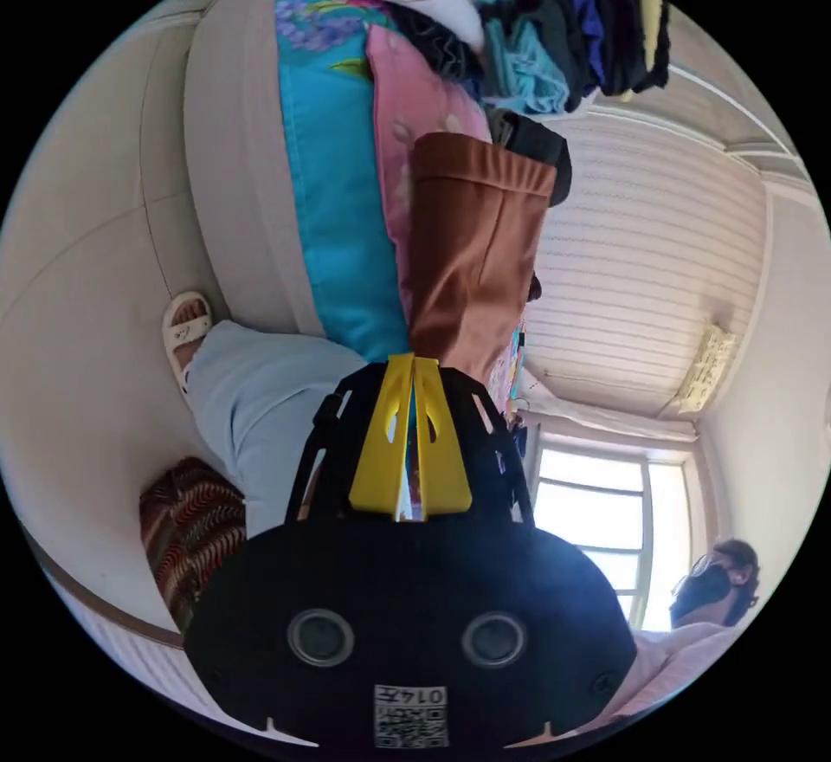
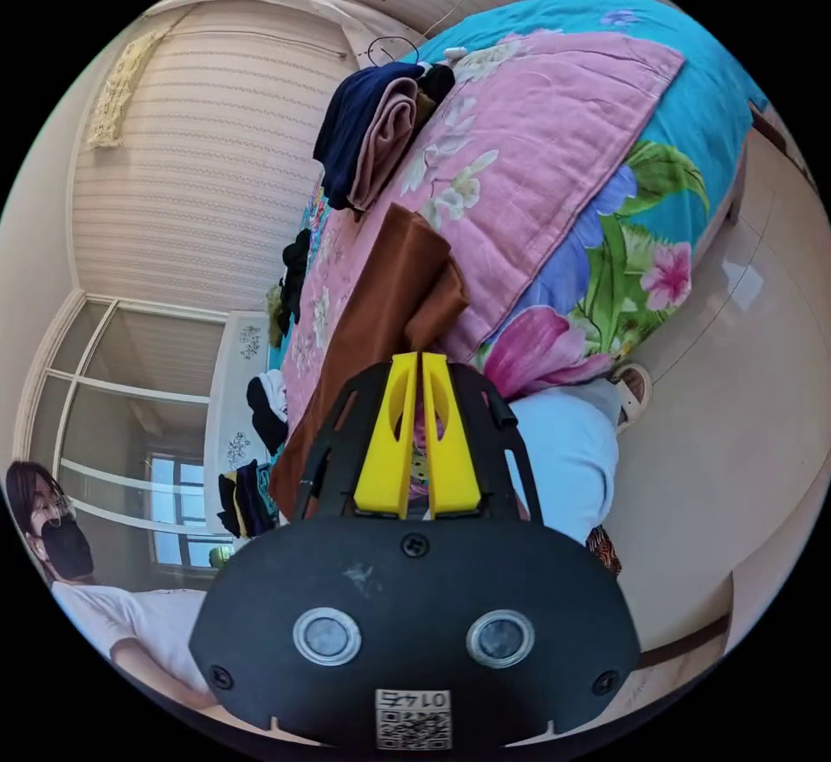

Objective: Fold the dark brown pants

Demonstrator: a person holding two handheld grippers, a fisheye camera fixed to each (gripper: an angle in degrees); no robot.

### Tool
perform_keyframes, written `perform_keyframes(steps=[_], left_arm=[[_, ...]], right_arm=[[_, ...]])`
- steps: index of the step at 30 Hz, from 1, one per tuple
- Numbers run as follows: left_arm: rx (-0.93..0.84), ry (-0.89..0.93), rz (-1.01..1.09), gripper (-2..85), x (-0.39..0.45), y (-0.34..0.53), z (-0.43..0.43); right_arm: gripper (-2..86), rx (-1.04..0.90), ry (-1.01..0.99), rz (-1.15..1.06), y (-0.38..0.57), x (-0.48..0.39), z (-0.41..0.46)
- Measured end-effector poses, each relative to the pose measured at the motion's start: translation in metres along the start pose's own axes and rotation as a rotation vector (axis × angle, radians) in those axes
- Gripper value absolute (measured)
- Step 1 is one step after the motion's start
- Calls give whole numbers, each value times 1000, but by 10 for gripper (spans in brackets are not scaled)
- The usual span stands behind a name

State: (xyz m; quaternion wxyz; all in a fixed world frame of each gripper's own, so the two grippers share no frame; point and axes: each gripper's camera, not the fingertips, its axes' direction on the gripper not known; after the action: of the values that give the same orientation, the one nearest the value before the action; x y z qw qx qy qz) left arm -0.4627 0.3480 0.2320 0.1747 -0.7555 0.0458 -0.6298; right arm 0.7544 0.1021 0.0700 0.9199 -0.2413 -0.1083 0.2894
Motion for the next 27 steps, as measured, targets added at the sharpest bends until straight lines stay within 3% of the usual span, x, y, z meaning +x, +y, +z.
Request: perform_keyframes(steps=[4,6,9,13,16,19,22,27], left_arm=[[-143,-121,197,-9,44,20,11],[-234,-299,435,-8,96,37,36],[-332,-393,753,-2,168,73,93],[-455,-347,1076,24,241,135,192],[-606,-266,1239,43,283,197,286],[-765,-154,1317,51,316,263,375],[-863,-132,1435,55,348,334,453],[-930,-144,1628,57,388,444,561]], right_arm=[[0,122,33,47,17,26,-25],[3,177,33,15,28,33,-31],[16,155,55,-75,35,30,-21],[73,137,112,-114,33,34,-4],[103,141,-16,-43,22,54,5],[90,240,-156,20,11,70,4],[36,133,-106,84,-4,83,21],[19,143,-22,-29,0,82,20]])
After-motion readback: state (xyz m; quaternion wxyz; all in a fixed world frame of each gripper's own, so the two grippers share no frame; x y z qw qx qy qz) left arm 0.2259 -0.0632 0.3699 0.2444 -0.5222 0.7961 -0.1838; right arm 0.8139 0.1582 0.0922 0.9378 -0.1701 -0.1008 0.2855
